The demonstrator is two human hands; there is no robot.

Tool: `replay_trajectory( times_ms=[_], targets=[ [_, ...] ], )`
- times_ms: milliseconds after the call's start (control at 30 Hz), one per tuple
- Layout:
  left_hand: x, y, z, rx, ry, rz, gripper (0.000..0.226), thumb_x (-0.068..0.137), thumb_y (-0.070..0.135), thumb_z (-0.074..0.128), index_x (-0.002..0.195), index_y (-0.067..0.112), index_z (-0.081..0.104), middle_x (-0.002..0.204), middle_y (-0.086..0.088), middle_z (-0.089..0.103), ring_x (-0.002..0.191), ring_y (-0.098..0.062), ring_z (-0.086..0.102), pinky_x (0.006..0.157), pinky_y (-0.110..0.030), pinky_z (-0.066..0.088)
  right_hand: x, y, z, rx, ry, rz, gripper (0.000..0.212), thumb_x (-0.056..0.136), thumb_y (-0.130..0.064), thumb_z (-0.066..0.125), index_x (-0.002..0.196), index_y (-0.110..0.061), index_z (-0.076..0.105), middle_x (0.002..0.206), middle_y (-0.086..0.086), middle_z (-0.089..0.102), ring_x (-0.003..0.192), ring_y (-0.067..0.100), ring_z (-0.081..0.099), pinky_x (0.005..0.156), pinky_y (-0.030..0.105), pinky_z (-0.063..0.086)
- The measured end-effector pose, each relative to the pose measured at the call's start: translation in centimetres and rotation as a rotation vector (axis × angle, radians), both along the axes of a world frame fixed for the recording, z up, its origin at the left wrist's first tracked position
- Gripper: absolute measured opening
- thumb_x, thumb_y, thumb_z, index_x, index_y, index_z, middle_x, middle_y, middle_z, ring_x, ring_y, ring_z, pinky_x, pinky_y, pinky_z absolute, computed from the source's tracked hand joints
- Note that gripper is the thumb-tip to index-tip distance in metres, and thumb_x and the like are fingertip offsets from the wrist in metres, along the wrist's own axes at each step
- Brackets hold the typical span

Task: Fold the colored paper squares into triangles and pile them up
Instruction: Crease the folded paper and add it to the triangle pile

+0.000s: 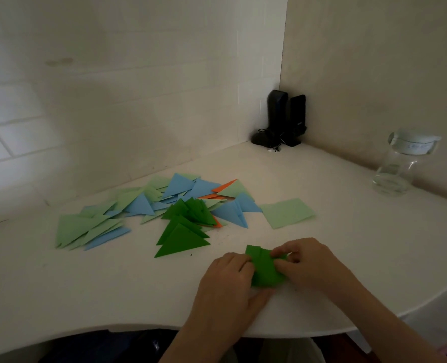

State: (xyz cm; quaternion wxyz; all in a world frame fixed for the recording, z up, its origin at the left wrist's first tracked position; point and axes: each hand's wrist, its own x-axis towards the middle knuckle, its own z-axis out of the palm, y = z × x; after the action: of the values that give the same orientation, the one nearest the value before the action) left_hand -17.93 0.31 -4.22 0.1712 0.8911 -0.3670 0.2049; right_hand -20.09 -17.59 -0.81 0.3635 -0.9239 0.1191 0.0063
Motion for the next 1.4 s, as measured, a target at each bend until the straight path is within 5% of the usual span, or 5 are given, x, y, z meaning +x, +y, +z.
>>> replay_trajectory(
  times_ms=[300,600,833,1100,1400],
  targets=[
    [1.6,0.8,-0.4,-0.07,-0.037,-0.051,0.024,0.084,0.032,0.047,0.081,0.027,0.07,0.092,0.01,0.07,0.083,-0.009,0.062,0.076,-0.02,0.035,-0.8,-1.1,1.6,-0.142,-0.036,0.23,0.016,0.089,-0.035,0.058,0.104,-0.037,0.065,0.081,-0.014,0.051,0.064,0.001,0.046,0.064,0.011,0.038],
    [3.9,2.8,-0.4,-0.192,0.139,-0.077,0.024,0.084,0.035,0.05,0.081,0.027,0.072,0.093,0.014,0.07,0.09,-0.005,0.06,0.082,-0.022,0.037,0.1,0.1,0.3,-0.138,-0.168,0.279,0.093,0.042,-0.102,0.023,0.094,-0.042,0.071,0.082,-0.01,0.046,0.077,0.002,0.049,0.063,0.014,0.036],
    [4.1,2.1,-0.8,-0.293,0.185,0.066,0.03,0.078,0.051,0.056,0.072,0.022,0.062,0.082,0.013,0.056,0.082,-0.008,0.046,0.071,-0.022,0.041,1.2,0.6,-1.5,-0.198,-0.232,0.112,0.024,0.072,-0.056,0.067,0.069,-0.033,0.067,0.077,-0.011,0.052,0.068,0.003,0.051,0.059,0.015,0.036],
    [3.6,0.5,-0.7,-0.158,0.094,0.325,0.034,0.074,0.059,0.044,0.064,0.028,0.052,0.075,0.008,0.048,0.077,-0.016,0.046,0.064,-0.03,0.038,1.4,2.0,-2.1,-0.362,-0.187,0.008,0.038,0.071,-0.07,0.052,0.069,-0.032,0.05,0.082,-0.009,0.045,0.07,0.006,0.049,0.053,0.017,0.033],
    [3.9,2.9,-0.3,-0.228,0.259,0.257,0.025,0.071,0.037,0.076,0.068,0.029,0.053,0.08,0.011,0.052,0.08,-0.013,0.044,0.07,-0.028,0.036,1.4,0.3,-2.0,-0.145,-0.223,0.103,0.031,0.075,-0.032,0.075,0.07,-0.036,0.045,0.075,-0.015,0.047,0.066,-0.001,0.044,0.061,0.009,0.034]
  ],
)
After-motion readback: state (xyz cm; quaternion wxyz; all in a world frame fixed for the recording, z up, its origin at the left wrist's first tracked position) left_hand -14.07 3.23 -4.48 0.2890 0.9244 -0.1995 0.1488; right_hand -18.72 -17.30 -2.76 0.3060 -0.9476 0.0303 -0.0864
